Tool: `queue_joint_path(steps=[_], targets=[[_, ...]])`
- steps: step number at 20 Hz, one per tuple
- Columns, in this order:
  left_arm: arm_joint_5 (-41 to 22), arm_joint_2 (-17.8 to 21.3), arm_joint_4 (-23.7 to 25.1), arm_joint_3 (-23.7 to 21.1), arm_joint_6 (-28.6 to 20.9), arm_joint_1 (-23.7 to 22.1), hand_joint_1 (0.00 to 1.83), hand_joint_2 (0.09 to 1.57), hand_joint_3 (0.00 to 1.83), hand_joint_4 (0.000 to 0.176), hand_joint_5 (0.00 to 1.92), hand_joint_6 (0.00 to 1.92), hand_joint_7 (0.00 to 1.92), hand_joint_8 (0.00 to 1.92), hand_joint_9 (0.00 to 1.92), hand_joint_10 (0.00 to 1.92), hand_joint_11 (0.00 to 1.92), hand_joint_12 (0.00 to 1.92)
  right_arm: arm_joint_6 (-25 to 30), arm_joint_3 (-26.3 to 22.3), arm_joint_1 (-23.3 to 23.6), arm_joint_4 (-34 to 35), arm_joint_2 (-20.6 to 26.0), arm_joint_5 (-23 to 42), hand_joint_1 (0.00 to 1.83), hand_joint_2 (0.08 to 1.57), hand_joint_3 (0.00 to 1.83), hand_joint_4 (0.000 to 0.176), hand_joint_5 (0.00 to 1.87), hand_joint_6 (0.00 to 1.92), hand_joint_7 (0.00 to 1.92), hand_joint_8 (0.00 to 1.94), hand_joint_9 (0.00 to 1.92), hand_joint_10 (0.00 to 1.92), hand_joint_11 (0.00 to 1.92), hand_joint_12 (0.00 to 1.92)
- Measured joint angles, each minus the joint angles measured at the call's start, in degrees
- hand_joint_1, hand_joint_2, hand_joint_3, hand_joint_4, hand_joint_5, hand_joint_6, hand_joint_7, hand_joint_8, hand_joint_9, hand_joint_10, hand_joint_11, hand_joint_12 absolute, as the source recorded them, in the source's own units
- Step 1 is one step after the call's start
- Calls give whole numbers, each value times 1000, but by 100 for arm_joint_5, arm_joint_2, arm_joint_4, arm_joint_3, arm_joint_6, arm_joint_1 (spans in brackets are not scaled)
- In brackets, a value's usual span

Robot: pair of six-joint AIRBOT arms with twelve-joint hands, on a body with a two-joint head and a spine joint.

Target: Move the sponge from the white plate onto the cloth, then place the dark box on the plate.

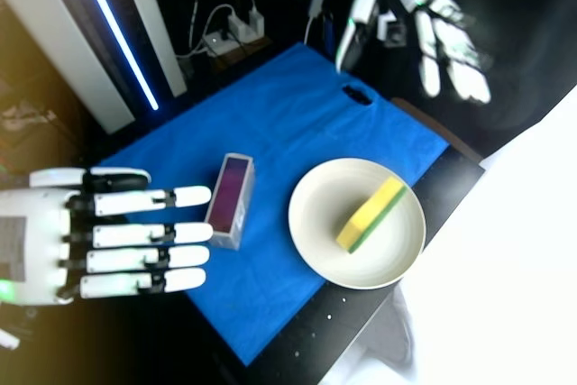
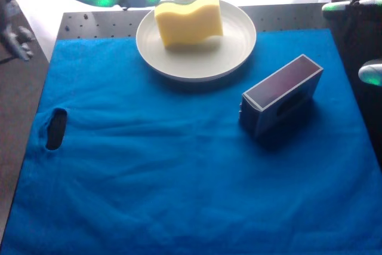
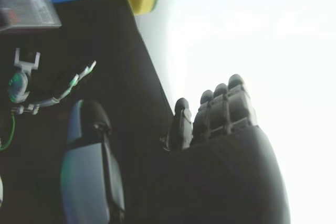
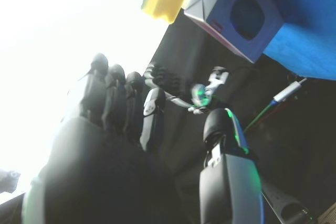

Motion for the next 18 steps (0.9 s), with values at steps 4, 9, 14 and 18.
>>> queue_joint_path(steps=[4,9,14,18], targets=[[1246,-857,59,756,496,-186,803,941,1,135,262,3,226,2,158,7,0,364,90,98,2,-37,-107,-42,760,1185,5,115,382,1,297,0,198,2,81,142],[2048,-1622,76,1628,581,-273,905,969,11,56,400,6,416,7,443,15,11,1021,105,192,42,-140,-153,-31,722,1192,4,138,371,0,276,0,170,0,66,116],[2177,-1884,11,1869,581,-273,995,1085,4,23,634,13,666,14,578,20,0,1090,105,210,90,-177,-164,-26,703,1193,2,134,365,1,269,1,159,0,87,107],[2166,-1902,-57,1882,581,-273,1172,1205,0,16,810,1179,809,1321,840,117,71,1407,103,210,90,-179,-188,-26,766,1203,3,133,377,3,284,3,172,3,124,108]])
